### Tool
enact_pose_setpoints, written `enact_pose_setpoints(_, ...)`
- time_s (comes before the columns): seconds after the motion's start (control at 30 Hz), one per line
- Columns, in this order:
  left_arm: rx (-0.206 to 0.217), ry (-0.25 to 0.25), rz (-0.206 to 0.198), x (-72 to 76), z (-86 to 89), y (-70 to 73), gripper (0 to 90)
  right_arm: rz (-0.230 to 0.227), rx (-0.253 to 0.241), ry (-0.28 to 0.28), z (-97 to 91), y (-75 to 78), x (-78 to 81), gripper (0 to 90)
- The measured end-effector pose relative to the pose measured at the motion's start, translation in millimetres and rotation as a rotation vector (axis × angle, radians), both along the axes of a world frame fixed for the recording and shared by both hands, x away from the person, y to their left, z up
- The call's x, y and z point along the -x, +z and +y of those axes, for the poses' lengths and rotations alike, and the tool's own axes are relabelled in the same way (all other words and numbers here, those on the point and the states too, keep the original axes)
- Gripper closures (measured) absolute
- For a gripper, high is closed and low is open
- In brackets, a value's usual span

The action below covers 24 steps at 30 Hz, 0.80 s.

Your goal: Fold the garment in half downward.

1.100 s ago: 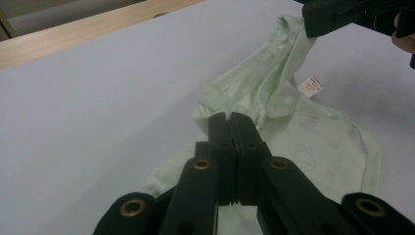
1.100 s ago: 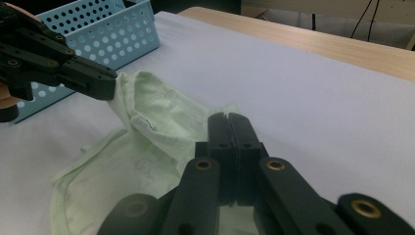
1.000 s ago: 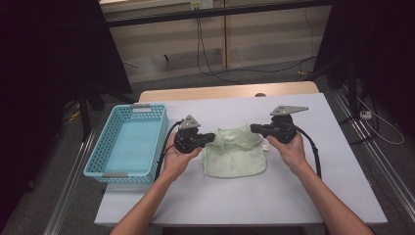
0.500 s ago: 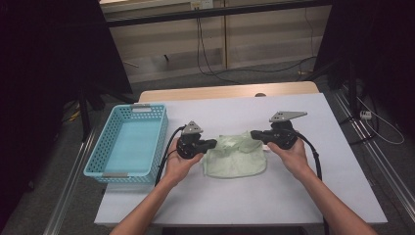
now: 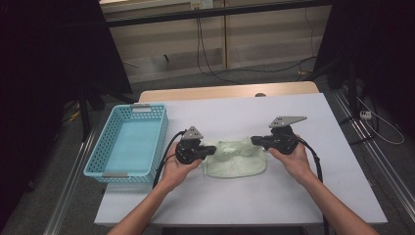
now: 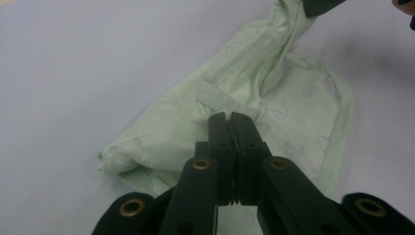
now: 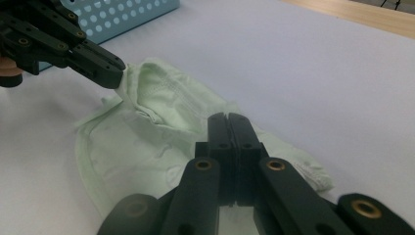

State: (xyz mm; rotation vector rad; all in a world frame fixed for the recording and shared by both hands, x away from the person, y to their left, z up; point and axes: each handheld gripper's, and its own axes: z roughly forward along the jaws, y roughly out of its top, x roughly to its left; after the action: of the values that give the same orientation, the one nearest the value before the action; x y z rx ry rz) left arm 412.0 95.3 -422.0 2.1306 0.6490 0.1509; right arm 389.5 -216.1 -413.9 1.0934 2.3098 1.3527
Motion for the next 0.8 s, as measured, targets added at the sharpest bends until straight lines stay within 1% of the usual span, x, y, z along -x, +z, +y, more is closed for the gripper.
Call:
enact_pose_setpoints(0.1, -0.011, -0.006, -0.002, 1.7, 0.0, -1.8, 88.4, 0.009, 0.008, 0.002, -0.4, -3.0, 2.2, 90.0)
enact_pose_setpoints(0.33, -0.055, -0.025, -0.005, 6.1, -0.2, -8.3, 88.3, 0.024, 0.034, 0.022, -0.4, -7.4, 7.5, 90.0)
enact_pose_setpoints(0.37, -0.06, -0.03, 0.001, 6.8, -0.1, -8.9, 88.3, 0.026, 0.036, 0.023, -0.6, -8.2, 8.1, 90.0)
enact_pose_setpoints(0.43, -0.064, -0.034, -0.006, 8.9, -0.4, -9.9, 88.3, 0.034, 0.044, 0.027, -0.4, -10.6, 9.6, 90.0)
enact_pose_setpoints(0.5, -0.06, -0.038, -0.004, 11.2, -0.7, -11.2, 88.4, 0.044, 0.048, 0.036, 0.0, -13.8, 11.2, 90.0)
enact_pose_setpoints(0.6, -0.069, -0.05, -0.004, 14.1, -0.9, -13.5, 88.3, 0.058, 0.057, 0.045, 0.7, -19.3, 14.8, 90.0)
enact_pose_setpoints(0.63, -0.068, -0.051, -0.003, 14.8, -0.8, -14.4, 88.3, 0.056, 0.063, 0.045, 0.5, -20.4, 15.3, 90.0)
enact_pose_setpoints(0.8, -0.092, -0.06, 0.004, 18.2, 0.1, -21.0, 87.9, 0.065, 0.065, 0.051, -0.7, -23.7, 18.1, 90.0)
